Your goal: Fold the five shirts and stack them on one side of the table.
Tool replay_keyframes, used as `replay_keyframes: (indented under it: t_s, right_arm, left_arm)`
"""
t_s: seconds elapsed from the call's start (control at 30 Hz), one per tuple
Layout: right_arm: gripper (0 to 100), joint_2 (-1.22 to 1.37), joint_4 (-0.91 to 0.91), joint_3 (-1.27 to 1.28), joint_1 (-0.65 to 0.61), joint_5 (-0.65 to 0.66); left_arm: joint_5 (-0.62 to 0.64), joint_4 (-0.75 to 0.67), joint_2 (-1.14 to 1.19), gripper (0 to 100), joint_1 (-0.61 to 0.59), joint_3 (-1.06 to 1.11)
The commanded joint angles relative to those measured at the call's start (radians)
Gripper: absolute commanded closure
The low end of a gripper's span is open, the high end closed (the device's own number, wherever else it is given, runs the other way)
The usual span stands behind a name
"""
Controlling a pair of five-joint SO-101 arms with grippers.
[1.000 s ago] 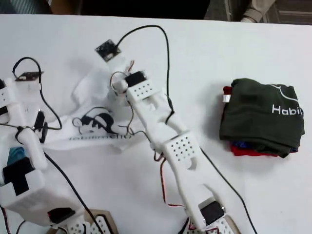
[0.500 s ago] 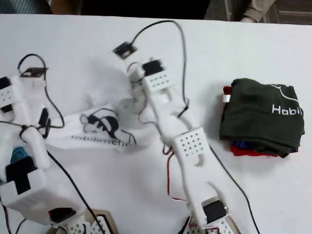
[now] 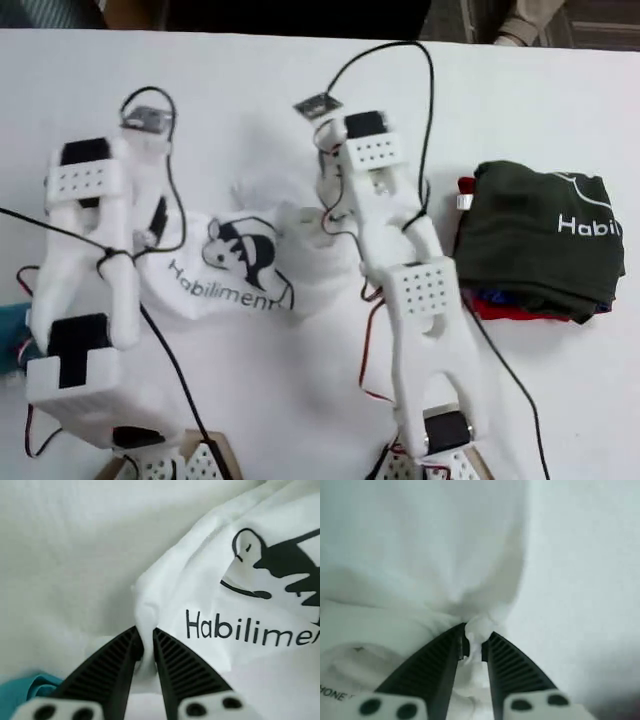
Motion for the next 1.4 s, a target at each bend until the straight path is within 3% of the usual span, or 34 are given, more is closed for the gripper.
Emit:
replay_keyframes:
  t_s: [0.0, 0.17, 0.47, 0.6, 0.77, 0.87, 1.0, 1.2, 1.37]
  right_arm:
    - [97.5, -0.213, -0.025, 0.063, 0.079, -0.029]
    - [97.6, -0.364, -0.077, 0.094, 0.113, -0.032]
    - [97.5, -0.453, -0.179, 0.394, 0.064, -0.034]
    - [97.5, -0.657, -0.320, 0.701, 0.059, -0.034]
    - [97.7, -0.972, -0.648, 1.229, 0.036, -0.032]
    - [97.4, -1.053, -0.760, 1.392, 0.042, -0.029]
    - [95.0, -1.109, -0.642, 1.395, 0.039, -0.025]
    - [72.8, -1.124, -0.581, 1.376, 0.051, 0.078]
    - [75.1, -1.244, -0.545, 1.229, 0.073, 0.084]
  left_arm:
    - [0.012, 0.009, -0.012, 97, 0.041, 0.001]
    - [0.014, 0.008, 0.098, 97, 0.038, -0.004]
    - [0.014, 0.005, 0.130, 97, 0.038, -0.005]
    - [0.014, 0.005, 0.130, 97, 0.038, -0.005]
    - [0.012, 0.003, 0.130, 97, 0.038, -0.005]
    - [0.012, 0.003, 0.130, 97, 0.038, -0.005]
    - [0.012, 0.006, 0.130, 97, 0.038, -0.005]
    - [0.014, 0.005, 0.130, 97, 0.038, -0.005]
    - [0.014, 0.005, 0.132, 97, 0.037, -0.004]
